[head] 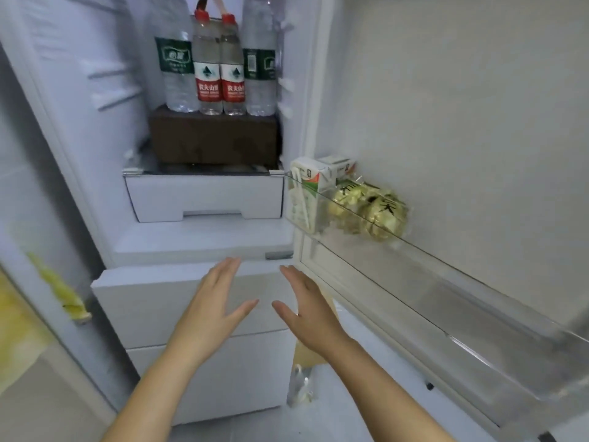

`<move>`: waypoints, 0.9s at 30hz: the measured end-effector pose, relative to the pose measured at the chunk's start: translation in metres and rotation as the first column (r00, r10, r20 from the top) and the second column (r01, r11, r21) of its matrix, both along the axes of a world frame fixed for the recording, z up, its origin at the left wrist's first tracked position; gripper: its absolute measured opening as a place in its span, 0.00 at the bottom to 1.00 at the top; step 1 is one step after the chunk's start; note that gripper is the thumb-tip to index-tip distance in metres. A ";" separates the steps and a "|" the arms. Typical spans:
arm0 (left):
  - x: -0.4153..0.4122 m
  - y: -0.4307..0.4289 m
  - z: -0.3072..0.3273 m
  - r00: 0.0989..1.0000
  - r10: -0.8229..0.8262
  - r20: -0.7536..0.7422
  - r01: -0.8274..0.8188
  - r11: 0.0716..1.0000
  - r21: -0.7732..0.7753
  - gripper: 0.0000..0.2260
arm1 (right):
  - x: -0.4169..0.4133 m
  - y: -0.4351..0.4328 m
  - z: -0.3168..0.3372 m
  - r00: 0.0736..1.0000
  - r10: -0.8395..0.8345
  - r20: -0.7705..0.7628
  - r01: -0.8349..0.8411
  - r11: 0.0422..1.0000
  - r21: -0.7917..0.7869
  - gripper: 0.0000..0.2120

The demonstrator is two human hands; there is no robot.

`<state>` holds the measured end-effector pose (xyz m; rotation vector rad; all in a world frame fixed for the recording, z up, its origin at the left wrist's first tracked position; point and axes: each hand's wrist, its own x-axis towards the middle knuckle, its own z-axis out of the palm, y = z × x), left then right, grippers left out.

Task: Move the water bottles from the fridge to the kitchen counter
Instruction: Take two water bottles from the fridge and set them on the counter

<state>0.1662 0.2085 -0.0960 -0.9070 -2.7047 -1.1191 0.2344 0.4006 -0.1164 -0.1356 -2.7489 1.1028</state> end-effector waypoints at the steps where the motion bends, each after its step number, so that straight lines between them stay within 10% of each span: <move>1: -0.011 -0.002 0.003 1.000 0.013 -0.010 -0.013 1.000 0.001 0.34 | -0.014 -0.002 0.003 1.000 0.006 -0.016 -0.006 1.000 0.004 0.31; 27: -0.415 0.044 0.204 0.954 -0.037 -0.299 0.111 0.966 0.234 0.33 | -0.390 -0.019 0.195 0.848 -0.259 -0.462 0.223 0.966 -0.131 0.30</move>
